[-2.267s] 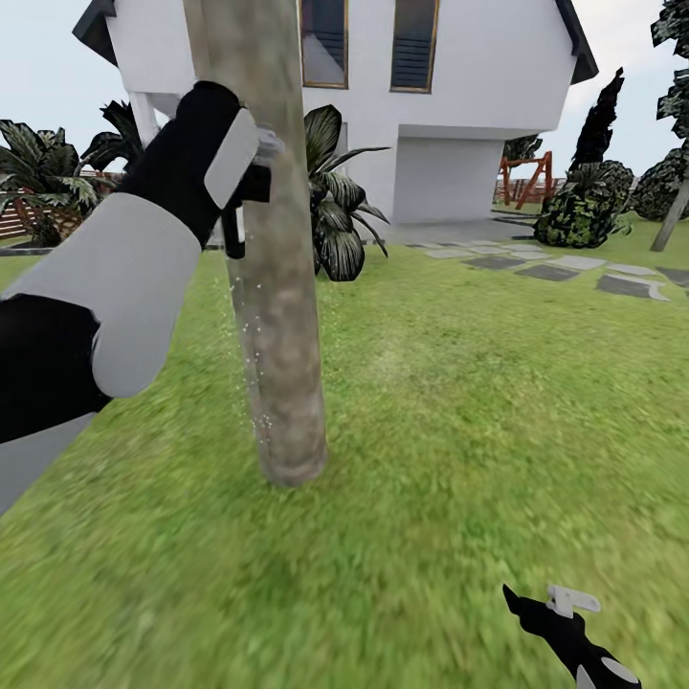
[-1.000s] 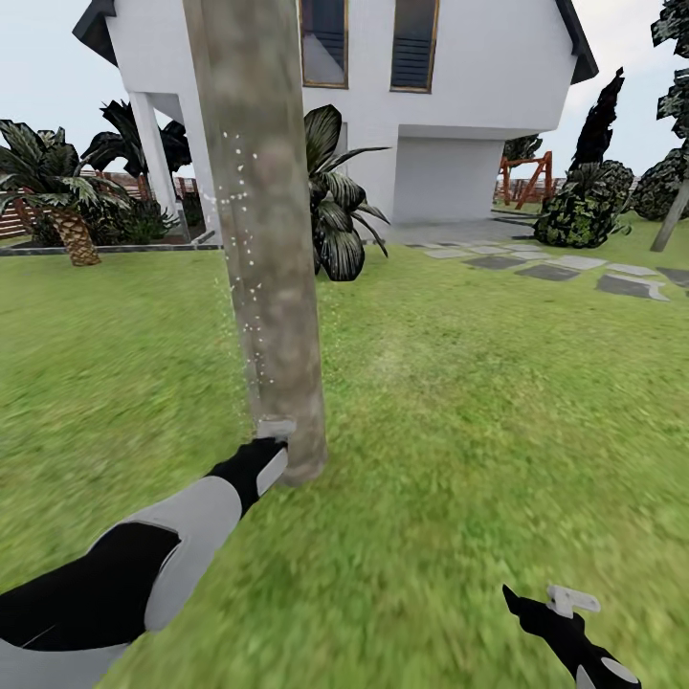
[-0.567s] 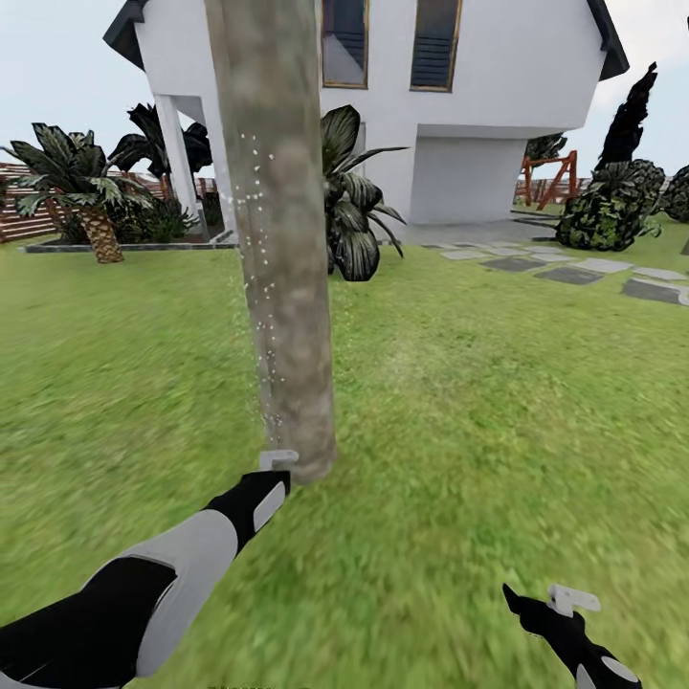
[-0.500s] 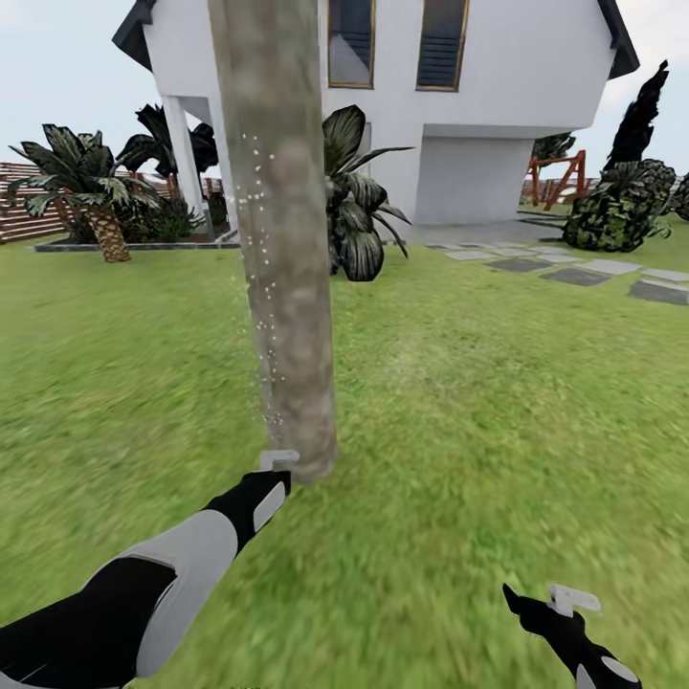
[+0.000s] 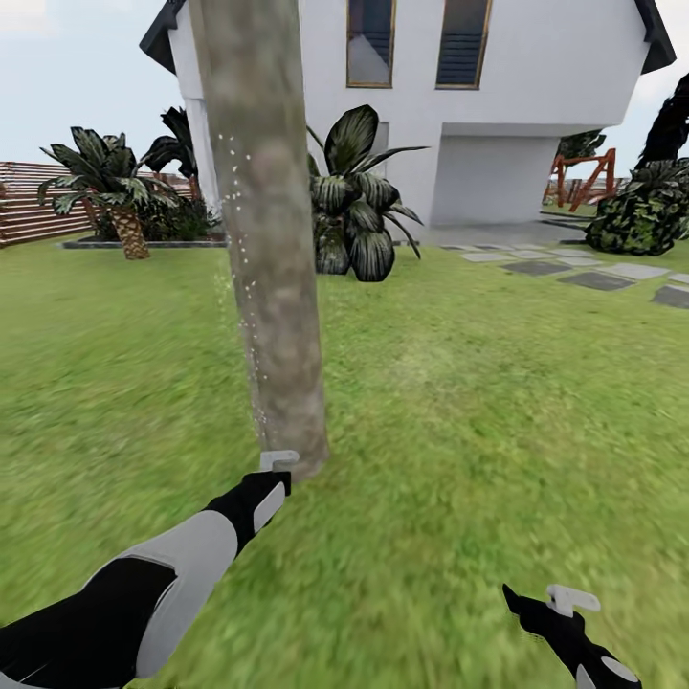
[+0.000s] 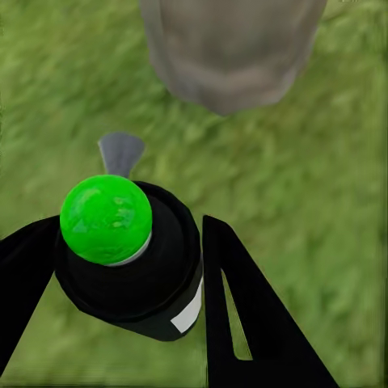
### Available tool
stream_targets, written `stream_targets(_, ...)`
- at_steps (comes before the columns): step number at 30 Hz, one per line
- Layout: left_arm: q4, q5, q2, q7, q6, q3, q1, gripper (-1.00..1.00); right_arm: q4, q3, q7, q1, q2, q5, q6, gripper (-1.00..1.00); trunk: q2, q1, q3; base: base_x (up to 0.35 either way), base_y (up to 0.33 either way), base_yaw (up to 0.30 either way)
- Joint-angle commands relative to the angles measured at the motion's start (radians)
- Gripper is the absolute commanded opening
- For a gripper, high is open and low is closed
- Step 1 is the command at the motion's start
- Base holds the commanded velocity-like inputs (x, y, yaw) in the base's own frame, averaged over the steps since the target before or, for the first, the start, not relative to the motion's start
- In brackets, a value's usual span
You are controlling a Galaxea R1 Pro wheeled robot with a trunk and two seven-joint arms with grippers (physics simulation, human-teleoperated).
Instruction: In the garden, pick up the pesticide atomizer on the floor and spray pesticide onto both trees until each tree trunk is fully covered.
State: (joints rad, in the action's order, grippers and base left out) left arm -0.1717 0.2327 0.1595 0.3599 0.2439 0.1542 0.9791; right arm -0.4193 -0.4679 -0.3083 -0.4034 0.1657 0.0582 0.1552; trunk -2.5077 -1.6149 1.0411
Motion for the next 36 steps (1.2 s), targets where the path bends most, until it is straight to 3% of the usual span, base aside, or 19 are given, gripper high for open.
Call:
stream_targets(1,0.000,-0.001,0.000,0.000,0.000,0.001,0.000,-1.00,0.000,0.000,0.000,0.000,0.000,0.000,0.000,1.00,0.000,0.000,0.000,0.097,-0.307,0.249)
stream_targets(15,0.000,0.000,0.001,0.000,0.000,0.001,0.000,-1.00,0.000,0.000,0.000,0.000,0.000,0.000,0.000,1.00,0.000,0.000,0.000,0.194,-0.276,0.246)
stream_targets(24,0.000,-0.001,0.004,-0.001,-0.003,0.002,0.000,-1.00,0.002,0.000,0.000,0.000,0.000,0.000,0.000,1.00,0.000,0.000,0.000,0.033,-0.228,0.024)
stream_targets(25,0.000,-0.001,0.004,-0.002,-0.009,0.002,-0.002,-1.00,0.002,0.000,0.000,0.000,0.000,0.000,0.000,1.00,0.000,0.000,0.000,0.000,-0.014,0.000)
stream_targets(27,-0.002,-0.002,0.003,0.000,-0.124,0.002,-0.022,-1.00,0.002,0.000,0.000,0.000,0.000,0.000,0.001,1.00,0.000,0.000,0.000,0.000,-0.004,0.000)
stream_targets(29,-0.013,-0.003,0.000,0.006,-0.156,-0.001,-0.027,-1.00,0.002,0.000,0.000,0.000,0.000,0.000,0.000,1.00,0.000,0.000,0.000,0.000,-0.001,0.000)
stream_targets(33,-0.223,-0.009,-0.010,0.009,0.063,-0.002,-0.026,-1.00,0.002,0.000,0.000,0.000,0.000,0.000,0.000,1.00,0.000,0.000,0.000,0.000,0.000,0.000)
stream_targets(36,-0.299,-0.012,-0.021,0.008,0.149,-0.002,-0.020,-1.00,0.003,0.000,0.000,0.000,0.000,0.000,0.001,1.00,0.000,0.000,0.000,0.000,0.000,0.000)
